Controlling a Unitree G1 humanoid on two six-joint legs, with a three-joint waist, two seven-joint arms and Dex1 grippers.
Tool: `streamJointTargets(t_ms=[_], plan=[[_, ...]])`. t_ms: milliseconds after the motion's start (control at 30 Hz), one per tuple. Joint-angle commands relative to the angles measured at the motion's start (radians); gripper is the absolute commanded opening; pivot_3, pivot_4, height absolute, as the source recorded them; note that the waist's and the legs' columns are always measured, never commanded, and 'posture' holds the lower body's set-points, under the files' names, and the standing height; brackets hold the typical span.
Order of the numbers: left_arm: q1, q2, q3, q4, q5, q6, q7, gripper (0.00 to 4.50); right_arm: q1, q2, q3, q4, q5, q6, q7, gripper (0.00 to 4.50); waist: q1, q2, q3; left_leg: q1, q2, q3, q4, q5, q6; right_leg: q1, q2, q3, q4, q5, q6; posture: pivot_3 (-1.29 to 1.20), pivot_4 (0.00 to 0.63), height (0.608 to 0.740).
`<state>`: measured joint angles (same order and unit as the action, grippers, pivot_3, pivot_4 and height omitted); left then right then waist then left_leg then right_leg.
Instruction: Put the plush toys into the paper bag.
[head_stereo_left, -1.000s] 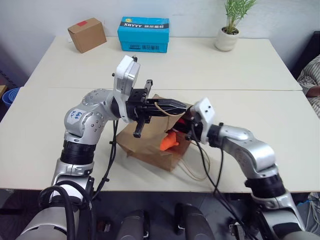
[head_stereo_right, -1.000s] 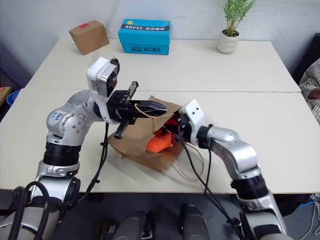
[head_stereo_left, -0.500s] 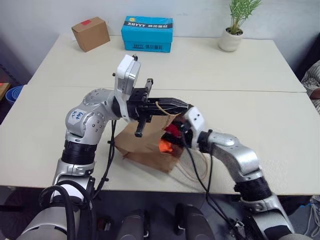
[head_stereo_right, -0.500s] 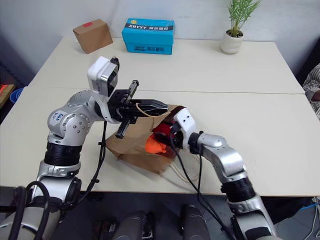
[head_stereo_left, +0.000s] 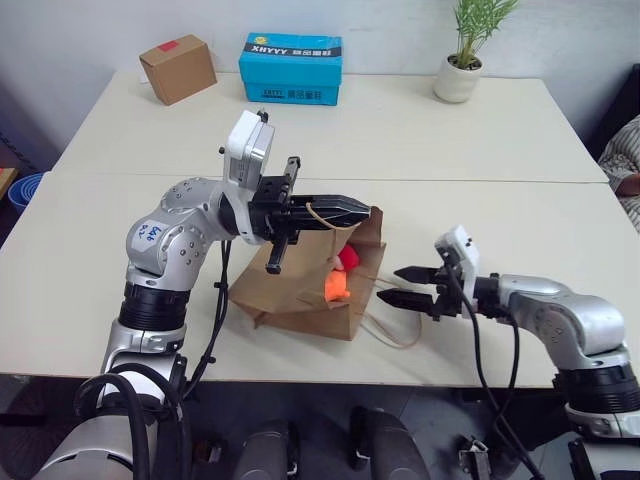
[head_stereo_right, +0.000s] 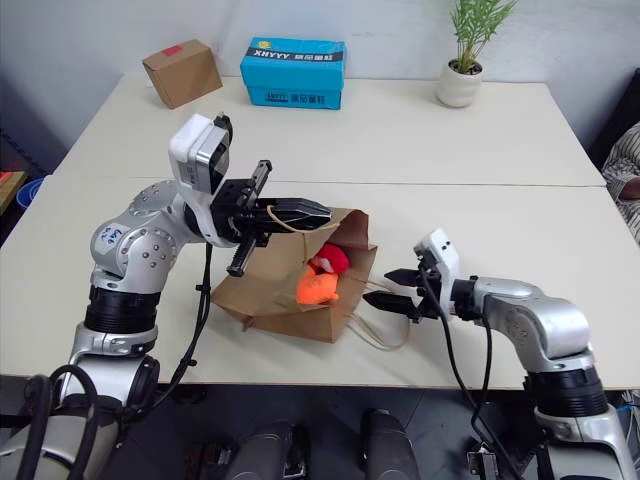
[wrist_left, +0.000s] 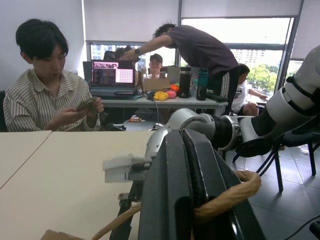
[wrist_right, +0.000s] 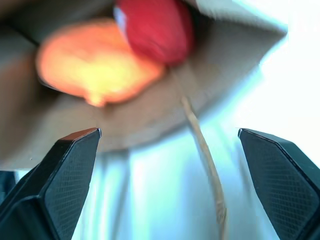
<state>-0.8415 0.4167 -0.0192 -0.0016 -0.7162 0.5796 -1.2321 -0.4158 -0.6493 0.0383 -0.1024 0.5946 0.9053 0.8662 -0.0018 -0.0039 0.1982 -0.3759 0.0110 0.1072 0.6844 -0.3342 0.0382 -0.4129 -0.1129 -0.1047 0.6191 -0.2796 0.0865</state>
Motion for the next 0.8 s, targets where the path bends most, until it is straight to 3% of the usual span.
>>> streamJointTargets(t_ms=[33,267,400,633,800], plan=[[-0.002,0.004,0.002,-0.048,-0.002,-0.013,0.001,0.00,-0.011,-0.021,0.049,0.019,-0.015,0.012,0.055,3.90,0.001,0.000,0.000,0.000,0.000,0.000,0.000,0.000,0.000,0.000,0.000,0.000,0.000,0.000,0.000,0.00,0.150,0.740],[-0.001,-0.005,0.010,-0.031,0.032,-0.060,0.022,0.00,0.013,-0.073,-0.020,-0.069,0.124,0.155,0.143,1.54,0.005,0.000,0.000,0.000,0.000,-0.001,0.000,0.000,0.000,0.000,-0.001,0.000,0.000,0.000,0.000,0.00,0.150,0.740],[-0.018,-0.034,0.016,0.003,0.102,-0.182,0.063,0.00,0.068,-0.094,-0.160,-0.117,0.247,0.290,0.095,0.11,0.014,-0.001,0.000,0.000,0.000,-0.002,0.000,0.000,0.000,0.001,-0.002,-0.001,-0.001,0.000,0.000,0.00,0.150,0.740],[-0.120,-0.068,0.034,0.141,0.180,-0.339,0.104,0.00,0.103,-0.174,-0.595,-0.162,0.649,0.553,-0.020,0.05,0.028,-0.001,0.000,-0.001,0.000,-0.002,0.000,-0.001,0.001,0.001,-0.003,-0.001,-0.002,0.000,0.000,0.00,0.150,0.740],[-0.243,-0.119,0.035,0.380,0.246,-0.467,0.105,0.00,-0.010,-0.209,-0.710,-0.077,0.805,0.561,-0.253,0.05,0.027,-0.001,0.000,0.000,0.000,-0.001,0.000,-0.001,0.001,0.001,-0.002,-0.001,-0.002,0.000,0.000,0.00,0.150,0.740]])
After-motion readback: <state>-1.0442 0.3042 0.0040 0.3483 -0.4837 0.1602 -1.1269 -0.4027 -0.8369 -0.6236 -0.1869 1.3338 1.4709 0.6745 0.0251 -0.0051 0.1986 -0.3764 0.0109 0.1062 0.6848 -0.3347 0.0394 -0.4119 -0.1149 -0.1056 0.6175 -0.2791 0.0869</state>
